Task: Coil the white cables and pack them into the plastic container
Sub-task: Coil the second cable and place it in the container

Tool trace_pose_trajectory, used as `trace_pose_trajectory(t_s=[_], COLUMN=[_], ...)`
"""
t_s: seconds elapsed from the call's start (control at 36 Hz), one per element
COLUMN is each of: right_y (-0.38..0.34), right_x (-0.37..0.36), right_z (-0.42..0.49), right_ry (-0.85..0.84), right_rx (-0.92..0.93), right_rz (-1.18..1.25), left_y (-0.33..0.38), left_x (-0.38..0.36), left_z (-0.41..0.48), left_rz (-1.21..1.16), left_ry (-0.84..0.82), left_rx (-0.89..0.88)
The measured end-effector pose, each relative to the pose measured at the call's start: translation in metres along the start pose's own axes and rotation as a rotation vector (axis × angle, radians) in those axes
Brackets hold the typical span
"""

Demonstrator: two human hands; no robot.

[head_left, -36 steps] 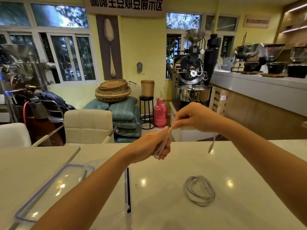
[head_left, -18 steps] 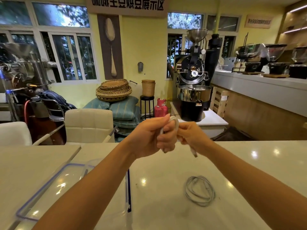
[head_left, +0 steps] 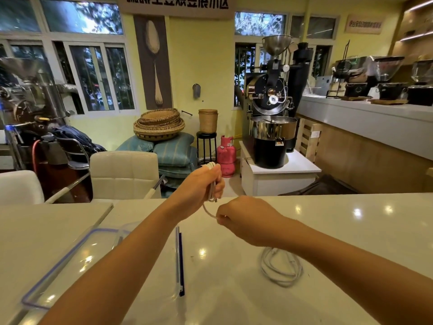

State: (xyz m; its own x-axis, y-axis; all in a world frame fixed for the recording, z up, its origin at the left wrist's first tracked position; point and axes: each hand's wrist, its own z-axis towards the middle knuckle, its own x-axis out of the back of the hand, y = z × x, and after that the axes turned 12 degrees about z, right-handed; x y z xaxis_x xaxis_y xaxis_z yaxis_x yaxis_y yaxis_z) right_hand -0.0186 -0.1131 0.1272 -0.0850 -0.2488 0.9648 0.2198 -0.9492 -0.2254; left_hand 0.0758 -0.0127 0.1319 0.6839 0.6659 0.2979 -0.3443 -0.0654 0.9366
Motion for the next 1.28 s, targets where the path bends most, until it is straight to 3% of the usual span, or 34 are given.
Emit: trace_pose_trajectory(t_s=[0.08,0.28,0.44,0.56,0.75,0.94,1.06,1.28], right_y=[-0.004,0.003,0.025,0.029,0.030,0.036,0.037,0.044], right_x=[0.020,0.056,0.063,0.059,0.046,0.040,0.037,0.031], right_z=[-0.005,-0.002,-0.001,-0.002,-0.001,0.000,0.002,0.008], right_ry=[0.009,0.015,0.028,-0.026,-0.103,-0.079,-0.005,0.107], right_rx=[0.053,0.122,0.130,0.098,0.080,-0.023,-0.045,-0.114], right_rz=[-0.037,0.045,0.282,0.618,0.810,0.759,0.729,0.841], left_y=[-0.004,-0.010,-0.008,-0.008,-0.017,-0.011,-0.004,-0.001], left_x=[0.002,-0.011,-0.009,-0.007,-0.005,0.000,0.001,-0.021], left_z=[-0.002,-0.008,-0.009,-0.010,-0.012,-0.014,-0.017,-0.016], left_rz=[0.177,0.260,-0.200,-0.426,-0.446,-0.386,-0.291,0.130], left_ry=[0.000,-0.197,-0.393,-0.577,-0.772,-0.706,-0.497,-0.142], left_rx=[-0.014,-0.057,0.029,0.089,0.073,0.160,0.214,0.145])
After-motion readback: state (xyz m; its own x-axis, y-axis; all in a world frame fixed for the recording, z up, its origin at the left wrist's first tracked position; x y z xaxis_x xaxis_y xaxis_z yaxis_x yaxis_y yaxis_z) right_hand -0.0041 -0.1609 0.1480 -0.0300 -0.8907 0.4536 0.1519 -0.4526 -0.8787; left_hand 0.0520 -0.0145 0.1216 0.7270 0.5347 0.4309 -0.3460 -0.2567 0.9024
